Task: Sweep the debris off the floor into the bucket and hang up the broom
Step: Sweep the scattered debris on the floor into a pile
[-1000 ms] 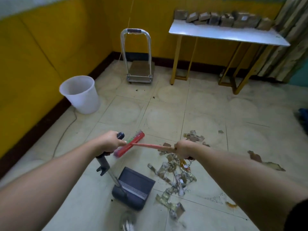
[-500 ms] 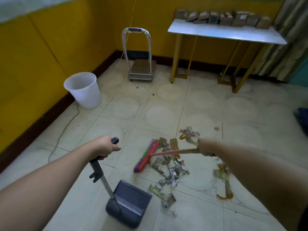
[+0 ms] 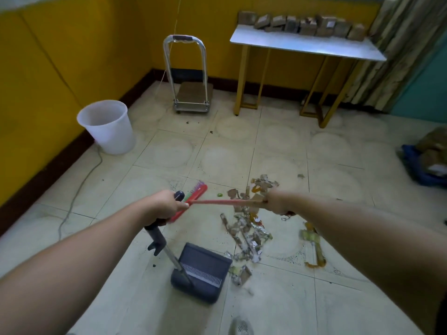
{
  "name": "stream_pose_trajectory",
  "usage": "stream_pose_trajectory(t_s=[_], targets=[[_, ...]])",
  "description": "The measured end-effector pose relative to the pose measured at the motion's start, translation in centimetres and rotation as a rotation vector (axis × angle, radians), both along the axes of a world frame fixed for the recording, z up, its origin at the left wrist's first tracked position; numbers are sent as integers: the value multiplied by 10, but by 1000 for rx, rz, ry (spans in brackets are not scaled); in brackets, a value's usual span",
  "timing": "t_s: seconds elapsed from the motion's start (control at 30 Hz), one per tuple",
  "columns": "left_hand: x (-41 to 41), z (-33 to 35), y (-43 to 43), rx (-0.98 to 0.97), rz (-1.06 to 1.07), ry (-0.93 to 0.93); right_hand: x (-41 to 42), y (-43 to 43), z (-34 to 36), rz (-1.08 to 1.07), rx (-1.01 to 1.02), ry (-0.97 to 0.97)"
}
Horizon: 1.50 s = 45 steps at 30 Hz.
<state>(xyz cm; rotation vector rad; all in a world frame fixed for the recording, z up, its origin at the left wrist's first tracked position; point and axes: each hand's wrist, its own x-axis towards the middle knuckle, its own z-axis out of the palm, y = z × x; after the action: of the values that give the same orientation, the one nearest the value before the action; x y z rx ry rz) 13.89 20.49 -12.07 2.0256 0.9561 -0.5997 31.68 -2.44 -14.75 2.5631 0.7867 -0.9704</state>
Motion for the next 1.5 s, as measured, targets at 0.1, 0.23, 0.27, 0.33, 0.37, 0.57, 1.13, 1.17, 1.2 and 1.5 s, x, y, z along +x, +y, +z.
stream_pose_trajectory(t_s=[0.1, 0.23, 0.27, 0.33, 0.37, 0.57, 1.13, 1.17, 1.2, 1.5], targets=[[-16, 8, 0, -8, -16, -15, -24, 17, -1, 85, 4, -3], [-36, 12, 3, 25, -53, -27, -50, 30, -3, 161, -18, 6], [-41, 13, 2, 36, -64, -27, -55, 31, -3, 183, -14, 2], [-50, 13, -1, 45, -68, -19, -61, 32, -5, 220, -20, -9], [-53, 12, -2, 45, -66, -12, -63, 32, -6, 229, -24, -5], [-62, 9, -22, 57, -12, 42, -60, 3, -13, 316, -56, 20], [-47, 16, -131, 55, -41, 69, -18, -133, 10, 263, -166, -119], [-50, 18, -134, 48, -37, 61, -18, -140, 13, 239, -162, -145], [-53, 19, -137, 42, -37, 54, -16, -145, 16, 216, -155, -168], [-73, 24, -144, 62, -45, -63, -35, -179, 45, 49, -90, -323]])
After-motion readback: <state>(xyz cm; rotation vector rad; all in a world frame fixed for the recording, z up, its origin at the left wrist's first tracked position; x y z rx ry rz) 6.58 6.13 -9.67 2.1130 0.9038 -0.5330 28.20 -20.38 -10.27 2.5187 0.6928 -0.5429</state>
